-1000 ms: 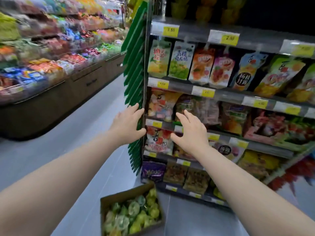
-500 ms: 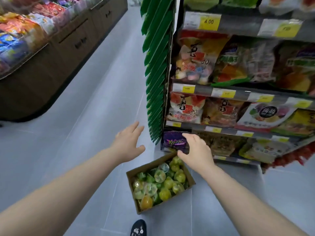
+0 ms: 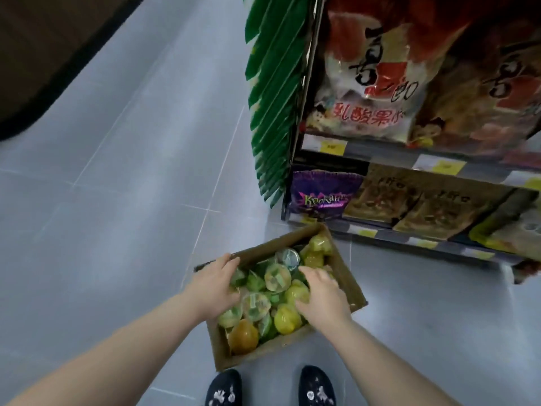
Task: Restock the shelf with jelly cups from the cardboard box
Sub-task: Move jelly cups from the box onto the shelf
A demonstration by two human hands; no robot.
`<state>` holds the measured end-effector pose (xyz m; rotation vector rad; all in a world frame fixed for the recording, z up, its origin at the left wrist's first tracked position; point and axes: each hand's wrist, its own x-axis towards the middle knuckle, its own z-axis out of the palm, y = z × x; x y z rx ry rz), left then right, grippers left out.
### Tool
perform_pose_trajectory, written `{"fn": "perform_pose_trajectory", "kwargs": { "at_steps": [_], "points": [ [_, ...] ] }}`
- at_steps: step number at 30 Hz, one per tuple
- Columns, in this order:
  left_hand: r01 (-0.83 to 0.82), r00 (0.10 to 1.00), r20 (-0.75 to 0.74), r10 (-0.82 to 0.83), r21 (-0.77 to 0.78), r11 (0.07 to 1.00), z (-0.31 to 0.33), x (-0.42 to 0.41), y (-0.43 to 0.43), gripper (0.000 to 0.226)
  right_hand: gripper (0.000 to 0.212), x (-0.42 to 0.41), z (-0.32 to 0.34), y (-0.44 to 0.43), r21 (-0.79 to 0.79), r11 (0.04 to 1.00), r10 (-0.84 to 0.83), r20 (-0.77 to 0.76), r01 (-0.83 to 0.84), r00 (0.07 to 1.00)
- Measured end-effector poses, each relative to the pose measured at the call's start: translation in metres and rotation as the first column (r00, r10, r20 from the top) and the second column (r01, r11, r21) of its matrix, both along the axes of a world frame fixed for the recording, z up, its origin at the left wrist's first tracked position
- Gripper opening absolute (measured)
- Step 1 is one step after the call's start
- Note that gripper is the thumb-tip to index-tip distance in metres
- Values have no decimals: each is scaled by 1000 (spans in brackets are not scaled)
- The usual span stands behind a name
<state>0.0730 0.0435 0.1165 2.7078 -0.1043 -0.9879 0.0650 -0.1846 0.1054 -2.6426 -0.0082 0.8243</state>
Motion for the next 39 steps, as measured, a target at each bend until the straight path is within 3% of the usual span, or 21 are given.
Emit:
{"fn": "perform_pose_trajectory", "kwargs": {
  "at_steps": [9, 16, 21, 26, 31, 35, 39],
  "points": [
    [-91, 979, -177, 105, 85, 992, -200, -20, 5, 82, 65, 4, -194, 41, 72, 989, 135, -40, -131, 990],
    [-81, 936, -302, 179, 312, 947, -283, -23, -2, 82, 66, 23, -249, 35, 6, 972, 236, -55, -236, 970],
    [-142, 916, -299, 267, 379, 914, -311, -34, -9, 104, 70, 12, -251, 7, -18, 984, 175, -36, -176, 984],
    [-187, 909, -275, 312, 400, 897, -322, -33, -13, 101, 66, 11, -262, -4, -61, 979, 192, -31, -194, 981],
    [-282, 927, -170, 334, 272, 920, -309, -32, -5, 99, 68, 21, -268, 2, -13, 985, 171, 40, -170, 985],
    [-321, 947, 45, 319, 222, 921, -285, -24, -5, 100, 76, 29, -278, 12, -203, 935, 317, 113, -291, 942],
    [-360, 923, 151, 353, 25, 932, -270, -12, -5, 103, 97, 47, -287, 32, -335, 836, 474, 44, -434, 879]
  ]
}}
